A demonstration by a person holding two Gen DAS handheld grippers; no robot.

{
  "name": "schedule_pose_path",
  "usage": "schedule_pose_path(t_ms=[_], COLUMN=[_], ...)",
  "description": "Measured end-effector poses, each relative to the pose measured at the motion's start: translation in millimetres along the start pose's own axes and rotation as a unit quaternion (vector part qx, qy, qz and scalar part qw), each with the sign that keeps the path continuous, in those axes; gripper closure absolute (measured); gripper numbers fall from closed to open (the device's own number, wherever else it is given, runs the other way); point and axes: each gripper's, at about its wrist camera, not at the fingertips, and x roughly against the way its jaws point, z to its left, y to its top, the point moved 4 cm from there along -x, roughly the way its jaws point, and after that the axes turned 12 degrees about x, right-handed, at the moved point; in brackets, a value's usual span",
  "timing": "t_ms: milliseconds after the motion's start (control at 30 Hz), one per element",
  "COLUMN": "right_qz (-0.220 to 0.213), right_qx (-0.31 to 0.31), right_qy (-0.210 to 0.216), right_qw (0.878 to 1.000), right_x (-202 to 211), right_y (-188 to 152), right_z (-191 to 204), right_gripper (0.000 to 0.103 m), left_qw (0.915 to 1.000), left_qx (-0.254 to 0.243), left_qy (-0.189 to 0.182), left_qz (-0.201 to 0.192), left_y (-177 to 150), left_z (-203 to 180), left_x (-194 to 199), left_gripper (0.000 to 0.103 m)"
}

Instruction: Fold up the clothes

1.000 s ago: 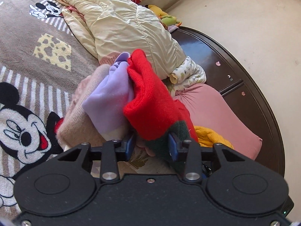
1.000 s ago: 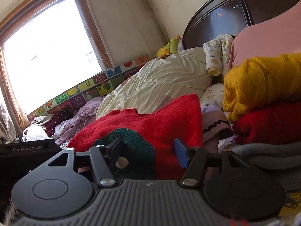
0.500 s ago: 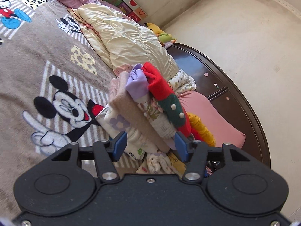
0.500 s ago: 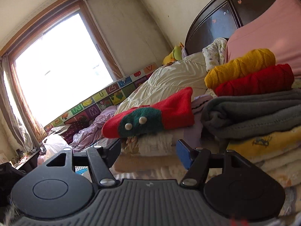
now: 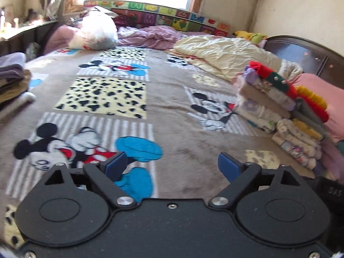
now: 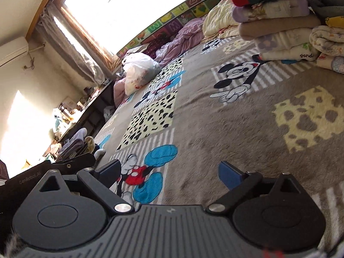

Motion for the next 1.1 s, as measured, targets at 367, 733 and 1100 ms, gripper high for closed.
schedule_pose_path(t_ms=[367, 733, 1100], right_qz=[0.027, 0.035, 0.039], right_qx=[0.088, 0.135, 0.173], right_qy=[-0.039, -0.091, -0.120], right_qw=[0.995, 0.986, 0.977], right_x=[27.8, 32.8, 35.0], right_y=[-15.7, -33.9, -41.2], right_z=[93.4, 123.6, 135.8], right_gripper=[0.000, 0.000, 0.000], left_qw=[0.9953, 0.9951, 0.9945], left_qx=[0.008, 0.004, 0.003], left_qy=[0.092, 0.092, 0.101], left_qz=[-0.030, -0.036, -0.029], left_y=[-31.9, -38.0, -44.2], left_z=[43.9, 49.4, 53.7], left_x=[59.8, 87.5, 93.3], left_gripper=[0.000, 0.000, 0.000])
